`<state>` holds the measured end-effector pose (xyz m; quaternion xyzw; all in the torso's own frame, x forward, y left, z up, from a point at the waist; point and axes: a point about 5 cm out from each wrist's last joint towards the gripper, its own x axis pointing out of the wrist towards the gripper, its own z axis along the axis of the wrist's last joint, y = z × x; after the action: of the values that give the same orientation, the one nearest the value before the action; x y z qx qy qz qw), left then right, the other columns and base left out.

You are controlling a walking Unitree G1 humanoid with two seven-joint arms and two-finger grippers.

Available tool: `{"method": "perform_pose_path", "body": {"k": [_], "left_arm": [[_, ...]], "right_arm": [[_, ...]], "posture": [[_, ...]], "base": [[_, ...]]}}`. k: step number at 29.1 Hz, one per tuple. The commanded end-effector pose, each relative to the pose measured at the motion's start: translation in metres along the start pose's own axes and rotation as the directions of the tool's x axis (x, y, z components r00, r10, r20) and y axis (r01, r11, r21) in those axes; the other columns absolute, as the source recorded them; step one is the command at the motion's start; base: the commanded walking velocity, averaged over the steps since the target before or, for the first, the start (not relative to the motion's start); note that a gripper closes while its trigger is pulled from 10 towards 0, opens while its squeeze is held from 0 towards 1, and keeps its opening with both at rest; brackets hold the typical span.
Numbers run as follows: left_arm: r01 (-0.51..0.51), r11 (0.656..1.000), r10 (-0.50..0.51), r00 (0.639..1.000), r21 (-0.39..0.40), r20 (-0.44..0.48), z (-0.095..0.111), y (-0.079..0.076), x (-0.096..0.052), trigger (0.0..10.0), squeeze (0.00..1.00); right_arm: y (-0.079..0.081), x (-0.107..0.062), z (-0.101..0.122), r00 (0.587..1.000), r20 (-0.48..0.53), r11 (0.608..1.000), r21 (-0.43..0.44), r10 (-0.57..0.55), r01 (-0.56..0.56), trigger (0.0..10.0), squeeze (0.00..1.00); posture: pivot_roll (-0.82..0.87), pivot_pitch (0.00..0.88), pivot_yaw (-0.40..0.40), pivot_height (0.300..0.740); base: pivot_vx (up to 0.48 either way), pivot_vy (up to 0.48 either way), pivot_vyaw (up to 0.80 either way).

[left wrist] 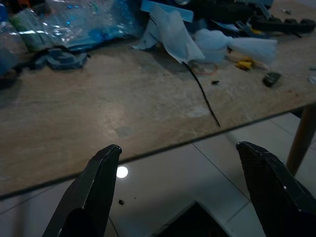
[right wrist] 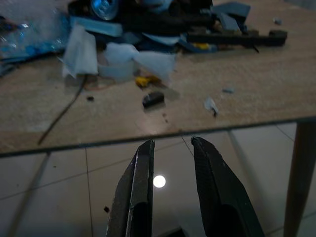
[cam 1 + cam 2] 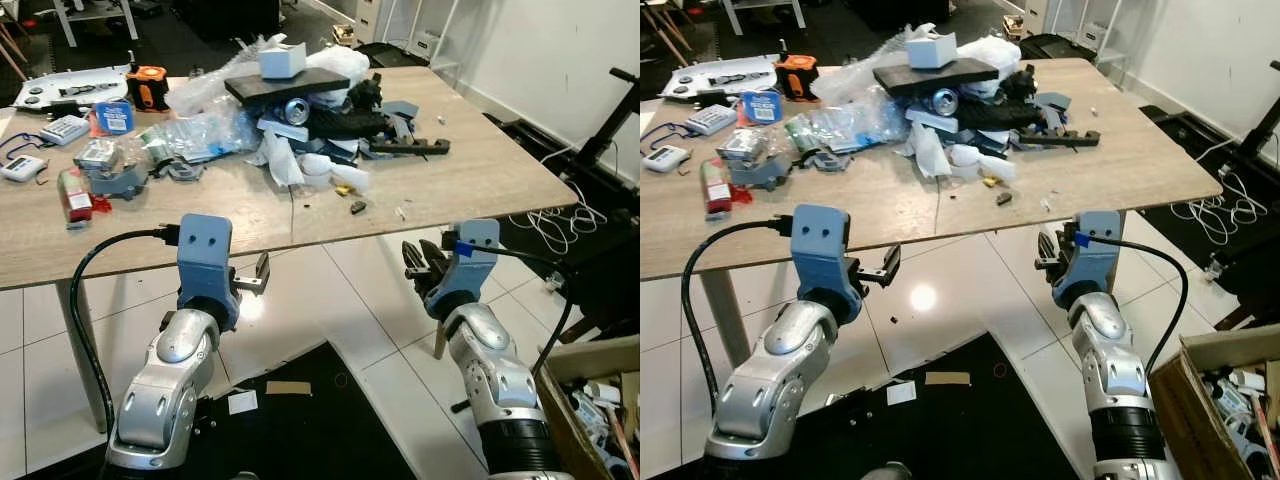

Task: Picking trash to rubbish bin

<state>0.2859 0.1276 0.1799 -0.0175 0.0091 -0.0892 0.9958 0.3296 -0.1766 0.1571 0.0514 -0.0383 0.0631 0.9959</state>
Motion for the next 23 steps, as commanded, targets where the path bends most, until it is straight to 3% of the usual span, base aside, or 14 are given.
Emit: {"method": "perform_pose_path", "body": {"k": [1, 23], "left_arm": [[0.005, 1.000, -0.004, 1.000, -0.011, 0.015, 0.002, -0.004, 0.001, 10.0, 0.00], [-0.005, 0.999, 0.007, 0.999, -0.037, 0.038, 0.003, -0.002, 0.002, 10.0, 0.00]], "right_arm": [[-0.006, -0.001, 0.004, 1.000, 0.006, 1.000, -0.002, -0.015, 0.015, 10.0, 0.00], [-0.002, 0.012, 0.042, 0.994, 0.062, 0.993, -0.092, 0.085, -0.079, 10.0, 0.00]], "posture": [[0.18, 0.080, -0.039, 0.740], [0.18, 0.058, -0.042, 0.740]], "base": [[0.368, 0.000, 0.00], [0.406, 0.000, 0.00]]}}
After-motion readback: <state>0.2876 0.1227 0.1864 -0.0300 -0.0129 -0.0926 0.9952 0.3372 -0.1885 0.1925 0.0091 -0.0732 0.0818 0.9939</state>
